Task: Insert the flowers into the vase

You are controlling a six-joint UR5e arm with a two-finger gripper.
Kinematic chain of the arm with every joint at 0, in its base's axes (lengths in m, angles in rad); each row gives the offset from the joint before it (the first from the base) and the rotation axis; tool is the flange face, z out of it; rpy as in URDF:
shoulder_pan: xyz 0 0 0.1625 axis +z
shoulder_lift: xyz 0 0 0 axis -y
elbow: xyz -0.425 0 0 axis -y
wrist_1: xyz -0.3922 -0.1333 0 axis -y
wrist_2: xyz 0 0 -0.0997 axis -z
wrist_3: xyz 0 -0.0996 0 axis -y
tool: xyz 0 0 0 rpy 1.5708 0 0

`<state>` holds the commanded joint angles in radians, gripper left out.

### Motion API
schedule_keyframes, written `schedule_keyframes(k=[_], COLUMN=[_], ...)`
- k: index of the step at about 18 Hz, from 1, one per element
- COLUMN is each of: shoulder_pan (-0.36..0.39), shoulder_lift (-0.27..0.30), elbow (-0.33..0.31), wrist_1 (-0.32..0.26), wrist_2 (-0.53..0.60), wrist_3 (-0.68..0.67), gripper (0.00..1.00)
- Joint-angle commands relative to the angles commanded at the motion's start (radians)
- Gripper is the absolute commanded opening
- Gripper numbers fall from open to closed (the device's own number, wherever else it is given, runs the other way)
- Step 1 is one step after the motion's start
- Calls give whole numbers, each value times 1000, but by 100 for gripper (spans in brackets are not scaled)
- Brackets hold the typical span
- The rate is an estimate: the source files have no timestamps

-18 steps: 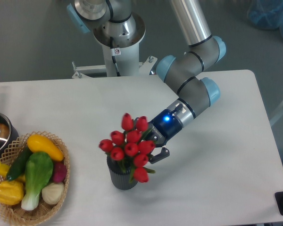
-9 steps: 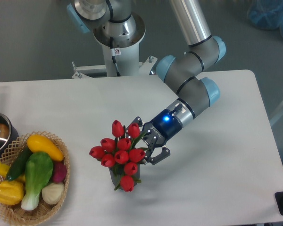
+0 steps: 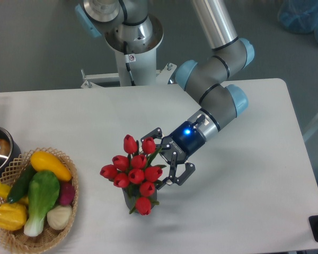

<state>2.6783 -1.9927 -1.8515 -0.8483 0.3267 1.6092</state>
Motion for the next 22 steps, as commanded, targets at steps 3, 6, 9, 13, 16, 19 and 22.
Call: schedule_keyframes(k=[3,6,9,13,16,19,22], shoulder_pan=[20,40,93,127,144,141,134], shoulder_lift=[35,81,161,267,324,376,417], elbow=[-12,-8,-2,9,31,77,81], wrist_1=[-2,0,-3,-6,-11,-14,-17], wrist_2=[27,90,164,356,446,656,797], wrist_3=[-12,-43,-64,-68,-141,-198,-193], gripper=[100,100,100,100,100,100,100])
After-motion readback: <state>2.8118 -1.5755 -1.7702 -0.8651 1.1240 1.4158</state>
